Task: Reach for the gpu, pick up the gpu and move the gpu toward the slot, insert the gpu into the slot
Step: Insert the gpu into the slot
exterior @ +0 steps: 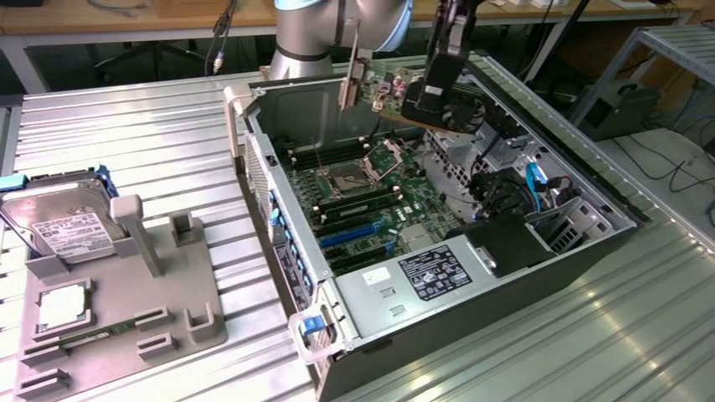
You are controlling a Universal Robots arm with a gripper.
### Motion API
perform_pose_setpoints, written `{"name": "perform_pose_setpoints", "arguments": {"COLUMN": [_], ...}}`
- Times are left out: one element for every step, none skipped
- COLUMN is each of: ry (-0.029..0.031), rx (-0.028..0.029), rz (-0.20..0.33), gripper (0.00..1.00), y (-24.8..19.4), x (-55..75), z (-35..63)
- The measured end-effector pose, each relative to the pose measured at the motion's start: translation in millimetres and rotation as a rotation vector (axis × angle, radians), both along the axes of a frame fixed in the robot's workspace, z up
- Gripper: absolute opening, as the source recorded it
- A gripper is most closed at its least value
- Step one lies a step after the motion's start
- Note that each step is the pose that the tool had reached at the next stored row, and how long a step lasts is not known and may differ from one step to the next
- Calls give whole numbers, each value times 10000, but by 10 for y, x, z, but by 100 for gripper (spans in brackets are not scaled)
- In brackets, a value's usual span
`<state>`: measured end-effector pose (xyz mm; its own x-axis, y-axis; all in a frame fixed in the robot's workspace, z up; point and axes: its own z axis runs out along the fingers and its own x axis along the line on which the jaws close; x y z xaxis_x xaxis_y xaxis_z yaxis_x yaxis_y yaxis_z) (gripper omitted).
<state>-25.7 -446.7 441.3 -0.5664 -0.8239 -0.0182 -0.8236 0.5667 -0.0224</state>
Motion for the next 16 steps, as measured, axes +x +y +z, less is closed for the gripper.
{"name": "perform_pose_setpoints", "arguments": {"ry": [1, 0, 0, 0, 0, 0, 0, 0, 0, 0, 0, 0, 0, 0, 0, 0], "rx": [-1, 0, -1, 0, -1, -1, -1, 0, -1, -1, 0, 0, 0, 0, 0, 0], "rz": [181, 361, 542, 716, 1017, 1256, 1464, 1721, 1883, 2071, 2259, 2519, 2685, 2848, 3032, 3209], "gripper": [27, 27, 27, 27, 27, 27, 27, 27, 27, 27, 27, 27, 27, 27, 27, 27], "y": [0, 0, 0, 0, 0, 0, 0, 0, 0, 0, 0, 0, 0, 0, 0, 0], "x": [0, 0, 0, 0, 0, 0, 0, 0, 0, 0, 0, 0, 0, 0, 0, 0], "z": [0, 0, 0, -1, -1, -2, -2, -2, -2, -3, -3, -3, -4, -4, -4, -4]}}
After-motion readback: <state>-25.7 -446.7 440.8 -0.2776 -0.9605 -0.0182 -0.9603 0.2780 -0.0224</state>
